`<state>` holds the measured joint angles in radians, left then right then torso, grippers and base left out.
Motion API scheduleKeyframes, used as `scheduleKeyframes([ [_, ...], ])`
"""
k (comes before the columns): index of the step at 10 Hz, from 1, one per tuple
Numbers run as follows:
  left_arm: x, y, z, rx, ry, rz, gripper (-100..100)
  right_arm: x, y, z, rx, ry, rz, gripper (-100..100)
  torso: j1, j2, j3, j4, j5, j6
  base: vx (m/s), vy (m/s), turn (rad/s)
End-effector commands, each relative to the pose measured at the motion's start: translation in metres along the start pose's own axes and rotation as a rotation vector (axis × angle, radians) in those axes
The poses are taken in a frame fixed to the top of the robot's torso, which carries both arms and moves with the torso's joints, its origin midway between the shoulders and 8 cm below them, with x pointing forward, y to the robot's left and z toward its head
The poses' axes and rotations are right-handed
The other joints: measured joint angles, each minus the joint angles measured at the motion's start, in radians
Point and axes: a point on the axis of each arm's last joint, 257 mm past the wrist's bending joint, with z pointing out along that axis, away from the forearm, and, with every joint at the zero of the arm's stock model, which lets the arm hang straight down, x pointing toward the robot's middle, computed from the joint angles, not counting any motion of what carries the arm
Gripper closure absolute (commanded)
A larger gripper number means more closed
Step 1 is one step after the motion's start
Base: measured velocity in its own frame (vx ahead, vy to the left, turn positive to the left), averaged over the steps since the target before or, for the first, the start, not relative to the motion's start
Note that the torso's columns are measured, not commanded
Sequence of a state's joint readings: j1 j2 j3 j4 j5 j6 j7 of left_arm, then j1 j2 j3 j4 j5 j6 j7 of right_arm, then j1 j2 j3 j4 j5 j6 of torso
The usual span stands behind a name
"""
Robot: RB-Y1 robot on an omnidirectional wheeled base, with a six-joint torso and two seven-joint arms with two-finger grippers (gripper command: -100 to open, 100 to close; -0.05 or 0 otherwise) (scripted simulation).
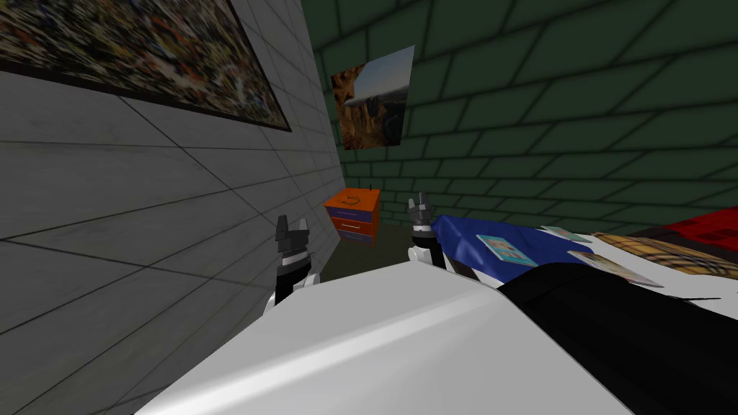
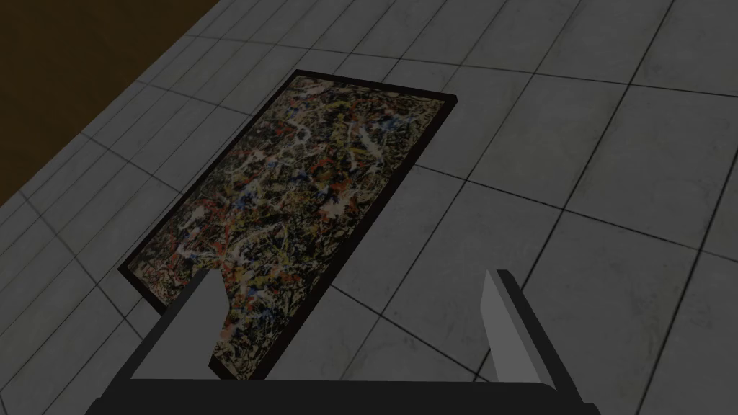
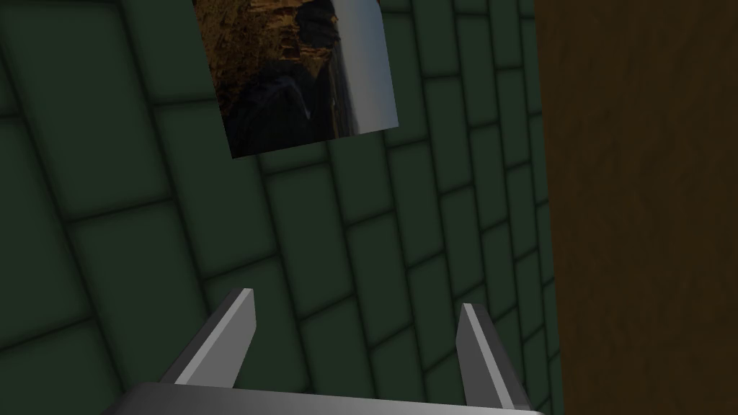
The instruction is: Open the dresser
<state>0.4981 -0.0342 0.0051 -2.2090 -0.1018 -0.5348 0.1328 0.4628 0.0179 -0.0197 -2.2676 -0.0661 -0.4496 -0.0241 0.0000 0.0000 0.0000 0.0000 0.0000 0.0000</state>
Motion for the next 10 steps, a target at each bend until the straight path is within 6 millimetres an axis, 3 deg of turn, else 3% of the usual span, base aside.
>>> scheduleKeyframes([
  [1, 0.0, 0.0, 0.0, 0.0, 0.0, 0.0, 0, 0.0, 0.0, 0.0, 0.0, 0.0, 0.0, 0, 0.0, 0.04, -0.082, 0.041, 0.0, 0.0, 0.0, 0.0, 0.0],
  [9, 0.0, -0.0002, 0.0001, 0.0, 0.0, 0.0, 0, 0.0, 0.0002, 0.0001, 0.0, 0.0, 0.0, 0, 0.0, 0.618, -1.234, 0.617, 0.0, 0.0, 0.0, 0.0, 0.0],
  [10, 0.0044, 0.0043, 0.0001, -0.005, 0.033, 0.01, -100, 0.0, 0.0002, 0.0001, 0.0, 0.0, 0.0, 0, 0.0, 0.691, -1.382, 0.691, 0.0, 0.0, 0.015, 0.002, 0.001],
])
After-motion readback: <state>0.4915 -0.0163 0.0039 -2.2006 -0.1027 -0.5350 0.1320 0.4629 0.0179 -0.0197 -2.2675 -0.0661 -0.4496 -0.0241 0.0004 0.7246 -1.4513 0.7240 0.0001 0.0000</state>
